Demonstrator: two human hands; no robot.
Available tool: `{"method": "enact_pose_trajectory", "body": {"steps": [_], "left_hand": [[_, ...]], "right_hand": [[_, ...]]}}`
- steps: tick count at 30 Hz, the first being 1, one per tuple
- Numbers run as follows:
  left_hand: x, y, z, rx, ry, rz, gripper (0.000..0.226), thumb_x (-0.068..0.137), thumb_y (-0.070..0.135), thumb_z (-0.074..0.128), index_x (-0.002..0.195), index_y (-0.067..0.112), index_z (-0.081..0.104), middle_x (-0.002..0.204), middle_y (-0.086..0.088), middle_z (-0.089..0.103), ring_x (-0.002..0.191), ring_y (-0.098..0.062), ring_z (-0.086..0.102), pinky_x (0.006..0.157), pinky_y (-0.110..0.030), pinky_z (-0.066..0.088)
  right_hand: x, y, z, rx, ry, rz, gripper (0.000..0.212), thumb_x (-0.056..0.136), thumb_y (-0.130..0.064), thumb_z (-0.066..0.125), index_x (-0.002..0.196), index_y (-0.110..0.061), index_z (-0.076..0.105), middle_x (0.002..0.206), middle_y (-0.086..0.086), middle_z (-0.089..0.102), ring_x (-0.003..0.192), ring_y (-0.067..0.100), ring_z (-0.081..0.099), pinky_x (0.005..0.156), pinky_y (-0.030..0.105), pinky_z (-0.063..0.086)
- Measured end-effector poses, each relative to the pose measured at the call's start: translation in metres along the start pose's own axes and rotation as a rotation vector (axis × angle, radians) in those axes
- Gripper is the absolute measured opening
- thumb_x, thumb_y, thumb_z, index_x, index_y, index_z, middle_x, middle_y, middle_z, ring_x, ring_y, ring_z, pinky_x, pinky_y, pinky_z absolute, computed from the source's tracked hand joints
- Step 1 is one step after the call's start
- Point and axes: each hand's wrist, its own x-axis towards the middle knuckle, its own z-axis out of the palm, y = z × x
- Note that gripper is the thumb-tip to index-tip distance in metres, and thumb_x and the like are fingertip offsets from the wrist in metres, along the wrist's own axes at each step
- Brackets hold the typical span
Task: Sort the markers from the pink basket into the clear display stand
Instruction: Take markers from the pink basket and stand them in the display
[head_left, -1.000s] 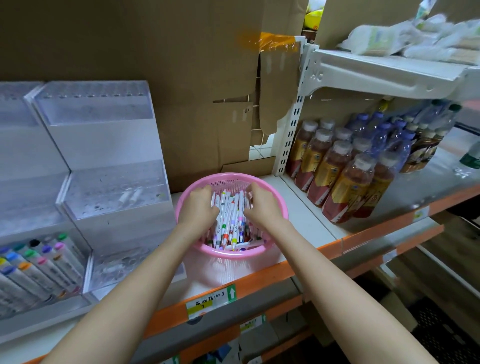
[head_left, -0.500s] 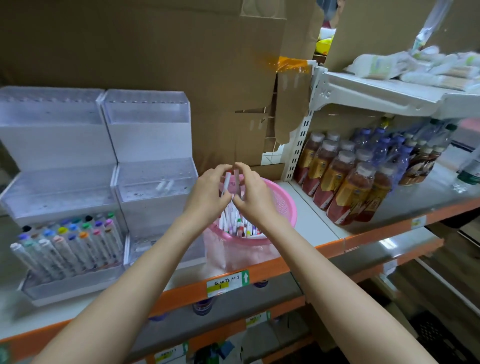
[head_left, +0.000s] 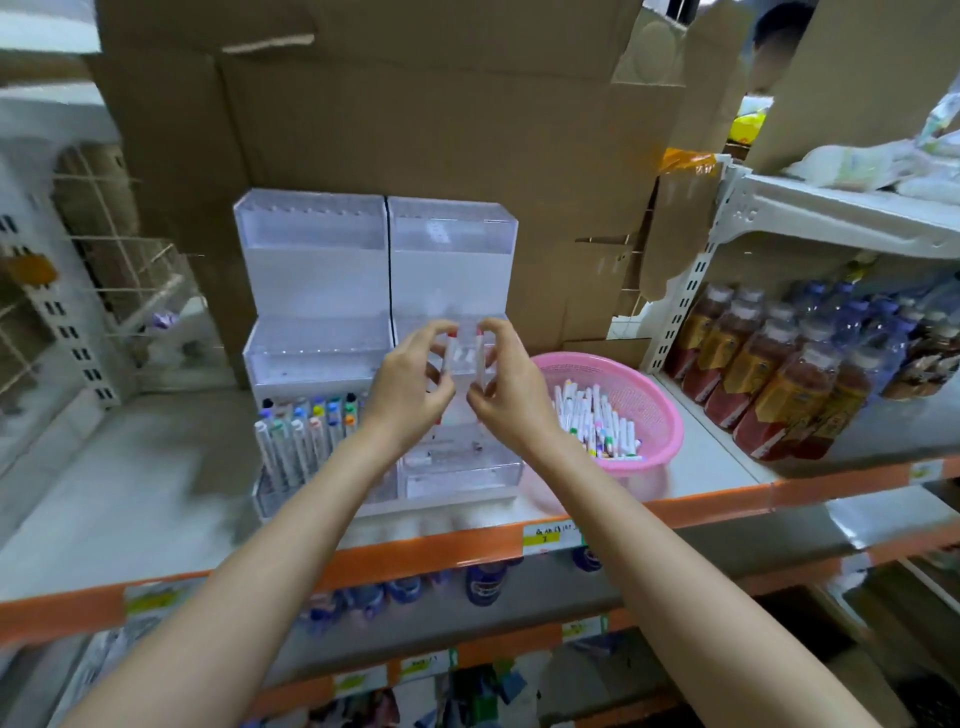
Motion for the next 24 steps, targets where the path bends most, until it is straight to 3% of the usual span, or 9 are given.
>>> {"method": "enact_pose_trajectory", "body": {"steps": [4,8,11,15,19,24], "left_hand": [[-0.016,-0.014,-0.034,0.019,0.028,-0.025,0.043,0.082,0.003,0.062,0.121,0.018,0.052,0.098,0.002,0.059,0.068,-0.003,0.059,0.062,-0.018,0.05],[-0.032,-0.031,-0.064,0.029,0.073,-0.045,0.039,0.084,0.003,0.062,0.118,0.017,0.048,0.096,0.001,0.057,0.069,-0.007,0.06,0.06,-0.016,0.049],[-0.043,-0.044,-0.082,0.016,0.137,-0.04,0.039,0.081,-0.002,0.063,0.114,0.013,0.05,0.091,0.001,0.055,0.067,-0.007,0.058,0.061,-0.022,0.051],[-0.056,-0.056,-0.103,-0.009,0.186,-0.028,0.038,0.078,-0.008,0.063,0.112,0.007,0.053,0.091,-0.003,0.054,0.068,-0.016,0.057,0.056,-0.01,0.045],[-0.071,-0.066,-0.118,0.024,0.205,-0.014,0.038,0.08,-0.005,0.064,0.114,0.009,0.053,0.093,-0.005,0.056,0.071,-0.014,0.058,0.061,-0.009,0.045],[-0.091,-0.076,-0.127,0.048,0.232,-0.021,0.039,0.084,-0.001,0.064,0.119,0.012,0.051,0.094,-0.002,0.054,0.078,-0.012,0.057,0.068,-0.008,0.046]], "right_hand": [[-0.002,-0.028,0.023,0.029,-0.043,0.007,0.058,0.075,0.002,0.057,0.124,-0.022,0.036,0.1,0.003,0.055,0.07,0.029,0.062,0.059,0.039,0.049],[-0.004,-0.053,0.048,0.051,-0.092,-0.001,0.06,0.076,0.001,0.06,0.123,-0.025,0.034,0.089,0.005,0.057,0.061,0.024,0.061,0.06,0.048,0.052],[-0.006,-0.071,0.068,0.097,-0.102,-0.016,0.061,0.077,0.001,0.063,0.125,-0.025,0.035,0.082,-0.007,0.053,0.061,0.021,0.061,0.061,0.049,0.053],[-0.01,-0.091,0.09,0.118,-0.11,-0.055,0.056,0.08,-0.003,0.063,0.125,-0.023,0.037,0.081,-0.015,0.05,0.061,0.015,0.058,0.064,0.043,0.053],[-0.016,-0.102,0.104,0.085,-0.121,-0.086,0.055,0.082,-0.005,0.062,0.127,-0.024,0.037,0.081,-0.016,0.048,0.061,0.01,0.055,0.063,0.033,0.049],[-0.025,-0.107,0.118,0.06,-0.099,-0.063,0.058,0.082,-0.004,0.06,0.126,-0.03,0.033,0.087,-0.006,0.051,0.065,0.018,0.058,0.064,0.044,0.052]]}}
